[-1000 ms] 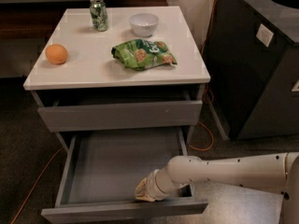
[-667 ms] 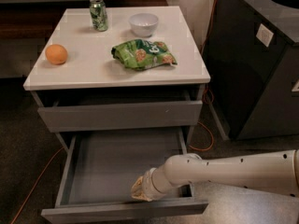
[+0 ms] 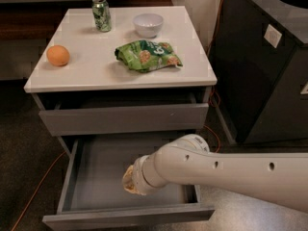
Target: Place orange into middle drawer
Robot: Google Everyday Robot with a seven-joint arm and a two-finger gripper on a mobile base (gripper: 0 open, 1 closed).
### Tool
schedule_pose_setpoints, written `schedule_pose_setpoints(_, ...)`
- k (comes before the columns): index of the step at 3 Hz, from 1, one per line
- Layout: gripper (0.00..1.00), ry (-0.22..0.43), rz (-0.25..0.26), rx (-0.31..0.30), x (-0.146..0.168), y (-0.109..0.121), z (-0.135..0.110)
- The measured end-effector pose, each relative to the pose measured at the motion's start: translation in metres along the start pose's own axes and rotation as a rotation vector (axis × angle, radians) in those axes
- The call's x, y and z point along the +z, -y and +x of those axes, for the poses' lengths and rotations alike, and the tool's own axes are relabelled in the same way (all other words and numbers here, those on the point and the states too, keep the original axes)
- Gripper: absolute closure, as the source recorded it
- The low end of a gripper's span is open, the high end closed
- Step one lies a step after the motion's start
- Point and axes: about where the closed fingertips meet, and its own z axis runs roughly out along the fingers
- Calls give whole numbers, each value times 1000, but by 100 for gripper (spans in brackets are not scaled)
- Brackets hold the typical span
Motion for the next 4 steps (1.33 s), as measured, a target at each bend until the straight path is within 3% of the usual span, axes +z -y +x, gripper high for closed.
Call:
schedule_pose_setpoints(1,66,-37,35,-94,-62,18,-54)
schedule_pose_setpoints(2,44,-47,54,-120,-103,35,-80)
schedule_pose_setpoints(4,0,-47,87,-16,-190,99,-103)
